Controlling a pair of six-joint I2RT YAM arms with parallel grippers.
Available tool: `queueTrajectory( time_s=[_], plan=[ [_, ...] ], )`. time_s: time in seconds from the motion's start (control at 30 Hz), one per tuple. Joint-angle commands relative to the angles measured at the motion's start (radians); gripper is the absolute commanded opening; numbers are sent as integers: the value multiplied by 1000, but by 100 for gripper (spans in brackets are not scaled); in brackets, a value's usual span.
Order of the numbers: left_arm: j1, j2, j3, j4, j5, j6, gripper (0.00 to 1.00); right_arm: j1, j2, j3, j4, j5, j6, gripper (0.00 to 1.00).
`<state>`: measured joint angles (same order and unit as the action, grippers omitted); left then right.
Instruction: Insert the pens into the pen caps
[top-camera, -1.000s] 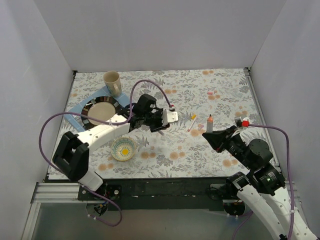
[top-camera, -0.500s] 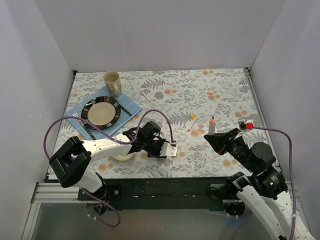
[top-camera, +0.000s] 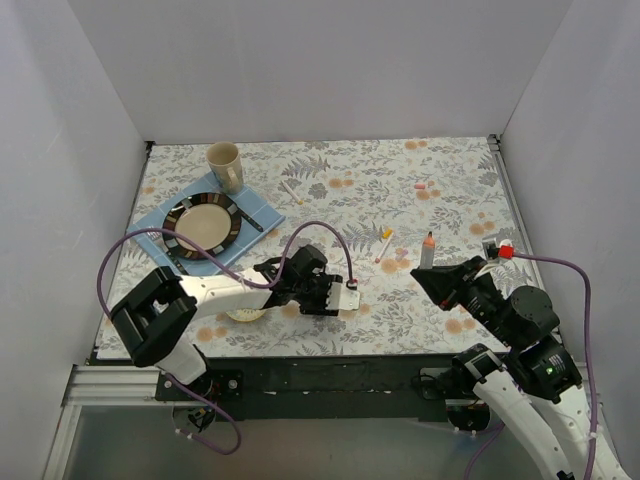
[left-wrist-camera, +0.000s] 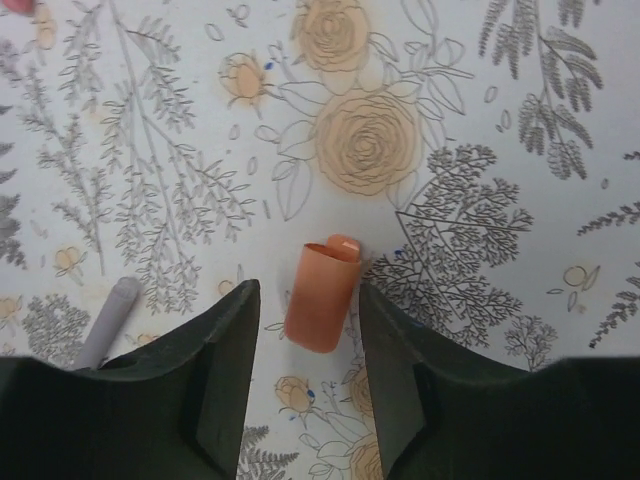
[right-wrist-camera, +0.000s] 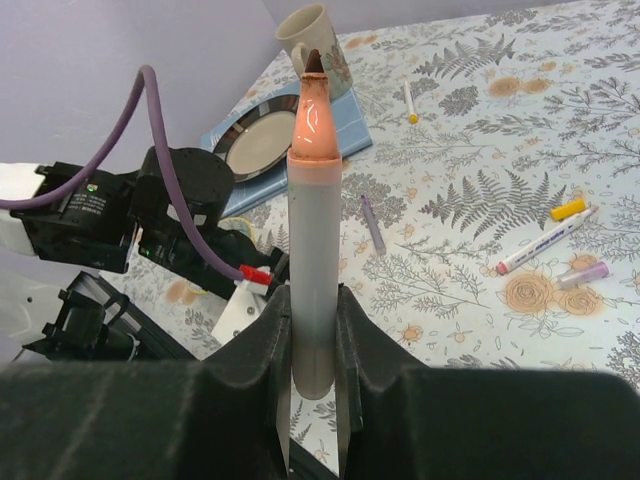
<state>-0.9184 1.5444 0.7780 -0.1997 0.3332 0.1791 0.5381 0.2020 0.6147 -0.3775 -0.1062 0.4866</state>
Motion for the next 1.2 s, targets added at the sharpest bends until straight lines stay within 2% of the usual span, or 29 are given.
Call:
queueTrajectory(
  time_s=[0.0,0.13,0.17,0.2,0.23,0.27,0.3,0.33,0.37,0.4,0.47,0.53,0.6,0.67,0.7,0.73,0.77,0.8,0.83,0.87,0.9,0.97,1.0,1.1,1.17],
  plan=[
    [-4,-110,6,118,-152,-124,58,-4,-10,68,0,13,3,1],
    [-4,-207,-3,123,-169,-202,78,-3,-21,79,-14,23,3,1],
    [-4,-243,-2,132,-212,-239,86,-3,-24,80,-15,23,4,1],
    [-4,-257,13,164,-250,-354,98,-4,-26,79,-14,22,4,1],
    [-4,-270,32,174,-305,-442,98,-3,-30,77,-14,20,7,1],
    [-4,-273,65,165,-427,-516,98,-3,-32,74,-14,19,10,1],
    [-4,-261,107,93,-495,-676,98,-3,-32,68,-14,14,12,1],
    [0,-247,219,36,-546,-749,98,-3,-33,63,-15,14,10,1],
    [9,-231,271,-18,-580,-820,98,-3,-33,62,-14,13,15,1],
    [22,-192,315,-124,-550,-910,98,-3,-35,54,-14,13,17,1],
    [52,-150,418,-199,-507,-1122,98,-3,-39,43,-5,11,23,1],
    [56,-87,457,-257,-359,-1202,98,-4,-44,28,2,10,27,1],
    [59,-61,457,-229,-172,-1262,98,-1,-44,19,12,10,29,1],
    [59,-59,417,-169,-120,-1385,98,-3,-42,11,14,10,30,1],
    [59,-67,405,-117,-118,-1436,98,-3,-39,10,11,11,27,1],
    [61,-76,399,-109,-184,-1487,98,-3,-38,10,11,13,27,1],
    [64,-72,423,-119,-250,-1614,98,-3,-38,10,11,14,27,1],
    [65,-63,450,-204,-320,-1694,98,-3,-38,10,8,17,26,1],
    [67,-52,483,-278,-490,-1787,98,-3,-36,8,9,19,24,1],
    [73,-12,519,-367,-523,-1978,98,-3,-38,7,11,19,23,1],
    [96,6,593,-524,-531,-2044,96,-3,-36,7,11,20,23,1],
    [119,58,625,-639,-507,-2168,94,-4,-36,3,14,20,20,1],
    [134,72,621,-717,-485,-2278,92,-3,-36,3,15,19,20,1],
    [147,83,529,-744,-410,-2411,88,-3,-41,0,14,19,18,1],
    [147,76,483,-745,-383,-2477,81,-4,-52,0,6,23,18,1]
  ],
)
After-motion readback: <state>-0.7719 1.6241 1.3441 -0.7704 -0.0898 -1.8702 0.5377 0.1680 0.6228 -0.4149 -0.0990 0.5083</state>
